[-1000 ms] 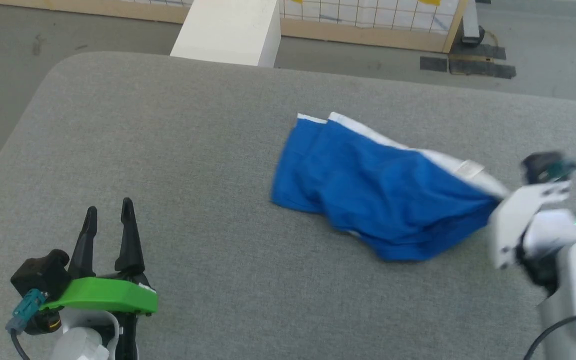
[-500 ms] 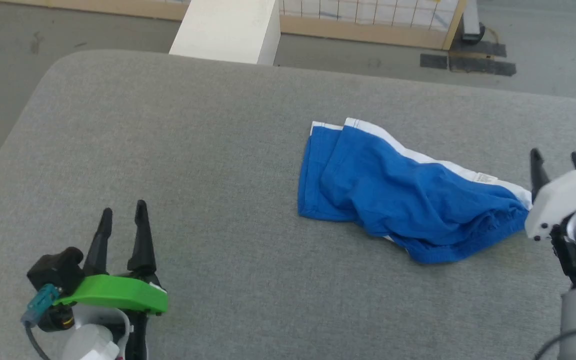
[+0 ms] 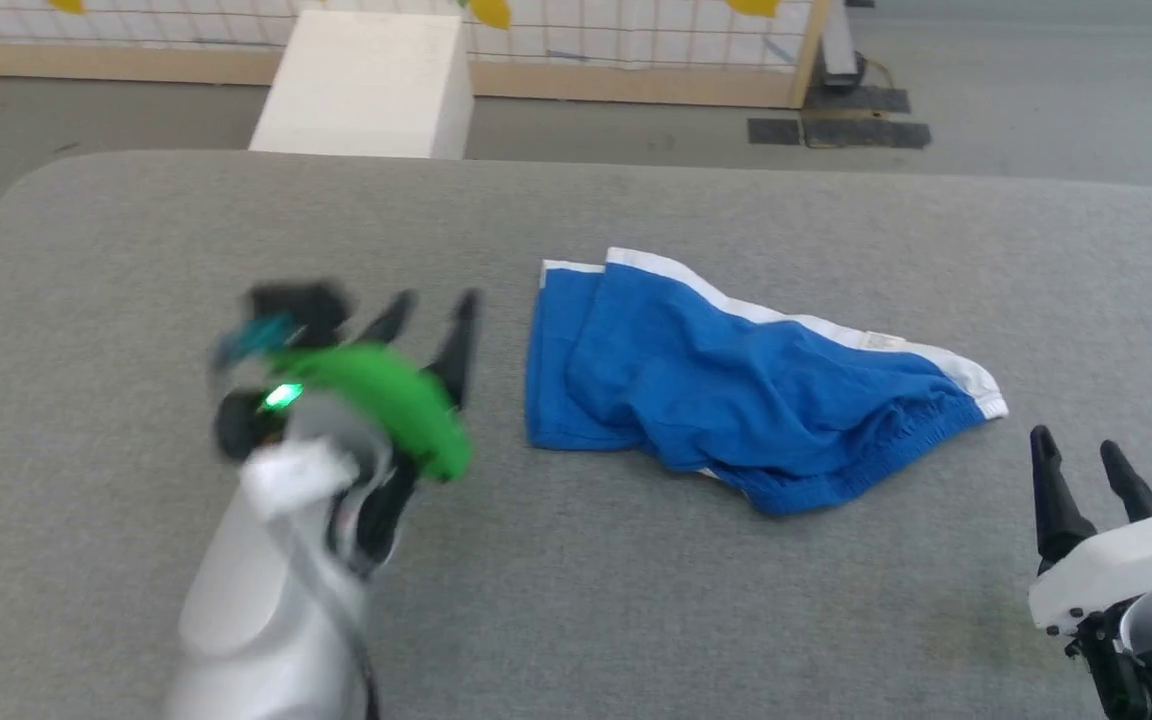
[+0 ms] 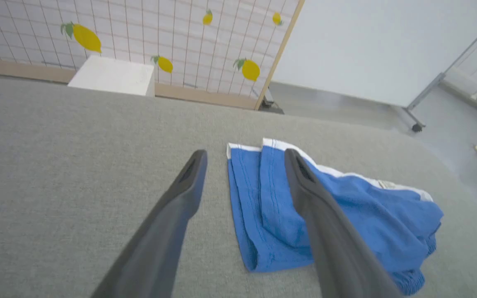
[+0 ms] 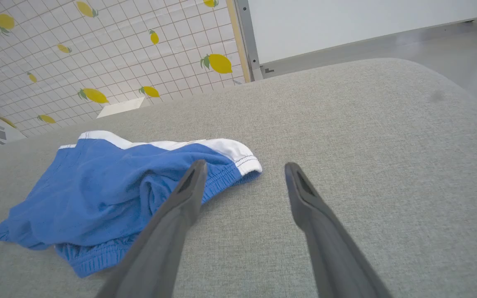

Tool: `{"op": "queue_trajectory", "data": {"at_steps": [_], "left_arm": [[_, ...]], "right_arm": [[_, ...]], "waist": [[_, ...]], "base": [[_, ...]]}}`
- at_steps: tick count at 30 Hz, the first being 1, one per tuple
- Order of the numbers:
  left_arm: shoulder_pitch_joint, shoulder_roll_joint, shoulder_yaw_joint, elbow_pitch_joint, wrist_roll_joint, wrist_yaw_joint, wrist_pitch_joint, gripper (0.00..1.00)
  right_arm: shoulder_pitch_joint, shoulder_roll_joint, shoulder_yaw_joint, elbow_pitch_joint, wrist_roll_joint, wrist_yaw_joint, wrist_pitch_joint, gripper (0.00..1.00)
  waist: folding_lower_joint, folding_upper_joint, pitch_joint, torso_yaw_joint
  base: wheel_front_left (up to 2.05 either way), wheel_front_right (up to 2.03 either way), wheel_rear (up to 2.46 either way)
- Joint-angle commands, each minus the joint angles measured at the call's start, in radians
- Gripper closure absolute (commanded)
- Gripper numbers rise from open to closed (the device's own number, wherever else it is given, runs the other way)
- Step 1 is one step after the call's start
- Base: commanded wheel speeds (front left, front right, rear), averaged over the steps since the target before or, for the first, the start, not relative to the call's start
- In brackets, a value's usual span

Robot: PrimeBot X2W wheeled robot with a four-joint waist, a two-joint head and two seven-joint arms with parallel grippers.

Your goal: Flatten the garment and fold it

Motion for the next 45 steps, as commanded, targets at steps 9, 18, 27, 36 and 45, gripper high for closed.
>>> {"op": "queue_trajectory", "data": {"at_steps": [9, 18, 27, 36, 45], "left_arm": [[-0.260, 0.009, -0.181, 0.213, 0.062, -0.007, 0.442, 0.00], [-0.268, 0.036, -0.191, 0.292, 0.057, -0.011, 0.418, 0.00], [-0.272, 0.029, -0.210, 0.317, 0.012, -0.030, 0.339, 1.00], [-0.283, 0.026, -0.080, 0.186, -0.138, -0.035, 0.144, 1.00], [0.097, 0.113, 0.069, -0.103, -0.203, 0.107, 0.116, 1.00]], "right_arm": [[-0.023, 0.000, 0.038, -0.056, -0.007, -0.002, 0.006, 0.00], [-0.017, 0.000, 0.044, -0.036, 0.017, -0.002, -0.036, 0.00], [-0.044, 0.000, 0.056, -0.011, 0.009, -0.002, -0.053, 0.00], [-0.028, 0.000, 0.051, 0.030, 0.003, -0.002, -0.051, 0.00], [-0.004, 0.000, 0.058, 0.057, 0.013, -0.002, -0.048, 0.00]], "waist": [[0.0000, -0.0001, 0.122, -0.139], [0.0000, -0.0001, 0.174, -0.183], [0.0000, -0.0001, 0.167, -0.149], [0.0000, -0.0001, 0.074, -0.064], [0.0000, -0.0001, -0.014, 0.033]], "base": [[0.00, 0.00, 0.00], [0.00, 0.00, 0.00], [0.00, 0.00, 0.00], [0.00, 0.00, 0.00], [0.00, 0.00, 0.00]]}}
